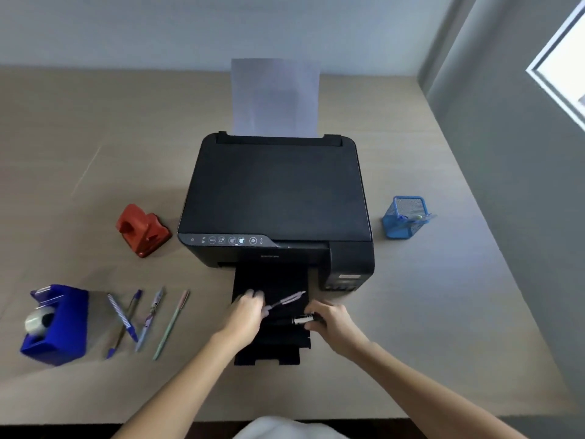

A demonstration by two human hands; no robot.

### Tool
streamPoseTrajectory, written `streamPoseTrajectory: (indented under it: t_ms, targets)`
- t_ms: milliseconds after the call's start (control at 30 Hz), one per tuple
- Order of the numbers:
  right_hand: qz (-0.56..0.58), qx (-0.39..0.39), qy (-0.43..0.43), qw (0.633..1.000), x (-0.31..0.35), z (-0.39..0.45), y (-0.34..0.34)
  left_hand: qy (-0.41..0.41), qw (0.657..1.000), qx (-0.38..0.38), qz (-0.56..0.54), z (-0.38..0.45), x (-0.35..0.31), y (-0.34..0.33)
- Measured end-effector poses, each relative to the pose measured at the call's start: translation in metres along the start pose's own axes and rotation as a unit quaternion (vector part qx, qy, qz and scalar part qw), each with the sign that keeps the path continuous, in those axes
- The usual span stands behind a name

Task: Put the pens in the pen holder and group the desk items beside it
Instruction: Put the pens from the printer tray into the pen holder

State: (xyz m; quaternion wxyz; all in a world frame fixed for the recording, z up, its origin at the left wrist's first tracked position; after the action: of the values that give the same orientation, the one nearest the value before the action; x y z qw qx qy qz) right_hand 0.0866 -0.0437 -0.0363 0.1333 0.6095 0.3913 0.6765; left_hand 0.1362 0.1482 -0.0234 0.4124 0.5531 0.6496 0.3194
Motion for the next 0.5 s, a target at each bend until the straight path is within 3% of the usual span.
streamPoseTrajectory:
  t_ms: [133, 233, 333, 400, 500]
  targets:
    - [0.028, -0.053, -0.041, 0.997, -0.009, -0.024, 0.036, -0.007, 0.993, 0.075, -0.091, -0.019, -0.003, 0.033]
    - [0.062, -0.077, -0.115, 0.988, -0.042, -0.063, 0.083, -0.055, 0.986, 0.107, -0.119, -0.033, -0.021, 0.081]
    - [0.106, -0.145, -0.198, 0.964, -0.081, -0.107, 0.141, -0.110, 0.984, 0.075, -0.117, -0.037, -0.065, 0.137]
    - [0.159, -0.234, -0.239, 0.929, -0.104, -0.128, 0.180, -0.139, 0.979, 0.032, -0.146, -0.033, -0.106, 0.165]
    - [0.152, -0.351, -0.262, 0.886, -0.132, -0.130, 0.228, -0.157, 0.969, -0.026, -0.190, -0.012, -0.171, 0.182]
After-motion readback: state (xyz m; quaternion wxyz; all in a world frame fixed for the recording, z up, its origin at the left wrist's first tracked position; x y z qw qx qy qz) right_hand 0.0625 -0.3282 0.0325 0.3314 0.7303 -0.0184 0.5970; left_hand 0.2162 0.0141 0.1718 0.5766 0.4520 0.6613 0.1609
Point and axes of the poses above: each hand's wrist, its own z-axis towards the middle knuckle, its own y-axis out of the back of the hand, x = y × z, the point moved 4 cm from there along z, towards the middle knuckle, and after that the axes turned 14 degrees about y, right-handed, at the moved point
